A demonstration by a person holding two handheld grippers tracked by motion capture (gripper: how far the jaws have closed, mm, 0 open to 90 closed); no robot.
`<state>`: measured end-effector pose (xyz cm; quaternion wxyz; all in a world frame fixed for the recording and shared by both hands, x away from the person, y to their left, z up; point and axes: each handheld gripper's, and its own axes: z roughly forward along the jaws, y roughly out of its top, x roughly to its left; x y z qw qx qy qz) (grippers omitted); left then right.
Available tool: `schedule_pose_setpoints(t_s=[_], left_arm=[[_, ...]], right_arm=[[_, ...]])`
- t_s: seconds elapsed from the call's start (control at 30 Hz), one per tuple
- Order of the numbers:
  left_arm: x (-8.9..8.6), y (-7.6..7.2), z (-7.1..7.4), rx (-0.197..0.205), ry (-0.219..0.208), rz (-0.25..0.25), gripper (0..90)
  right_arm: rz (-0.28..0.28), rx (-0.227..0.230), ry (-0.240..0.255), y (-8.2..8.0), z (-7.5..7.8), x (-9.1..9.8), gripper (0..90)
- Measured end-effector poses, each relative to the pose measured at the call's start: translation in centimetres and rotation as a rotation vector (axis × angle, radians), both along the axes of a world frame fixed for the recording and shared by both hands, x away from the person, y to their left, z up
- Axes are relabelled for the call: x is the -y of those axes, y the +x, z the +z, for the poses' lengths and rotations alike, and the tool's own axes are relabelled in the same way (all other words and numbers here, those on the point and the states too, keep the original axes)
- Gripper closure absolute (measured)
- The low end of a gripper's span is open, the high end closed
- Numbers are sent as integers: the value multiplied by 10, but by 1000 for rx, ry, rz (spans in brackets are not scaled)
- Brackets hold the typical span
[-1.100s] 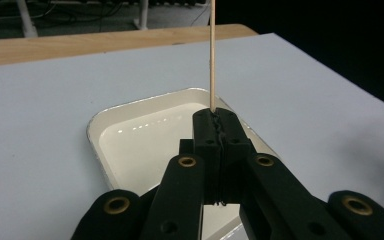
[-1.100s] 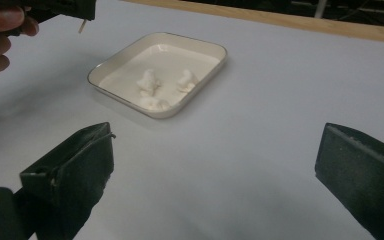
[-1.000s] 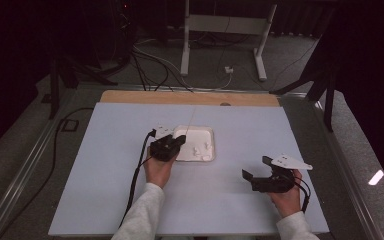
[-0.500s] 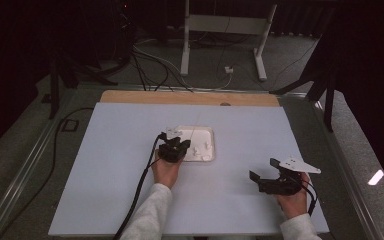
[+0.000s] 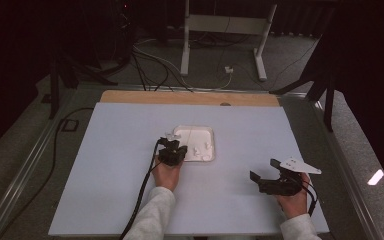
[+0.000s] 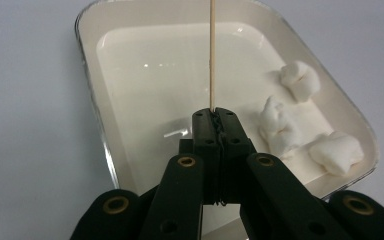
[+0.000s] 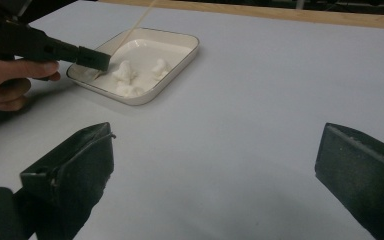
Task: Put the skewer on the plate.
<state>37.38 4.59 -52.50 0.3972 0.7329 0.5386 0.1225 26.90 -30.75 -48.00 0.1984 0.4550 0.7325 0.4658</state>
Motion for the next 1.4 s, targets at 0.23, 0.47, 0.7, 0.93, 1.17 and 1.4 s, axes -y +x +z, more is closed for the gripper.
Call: schedule_pose_setpoints(t_s=[0.23, 0.47, 0.7, 0.93, 1.17, 1.4], left_arm=[[1, -1, 1, -23, 12, 42, 900], [1, -1, 2, -25, -4, 54, 762], [-8, -3, 10, 5, -64, 40, 500], [-28, -13, 35, 117, -114, 22, 290], [-56, -32, 59, 236, -85, -44, 145], [-82, -55, 73, 313, -8, -114, 19]], right_arm=[[4, 1, -2, 0, -1, -1, 25], [8, 2, -1, 0, 0, -3, 25], [11, 7, 4, 0, -1, -2, 25], [20, 28, 13, -2, 0, -3, 24], [21, 43, 18, -3, 0, -4, 19], [26, 51, 19, -3, -1, -6, 19]])
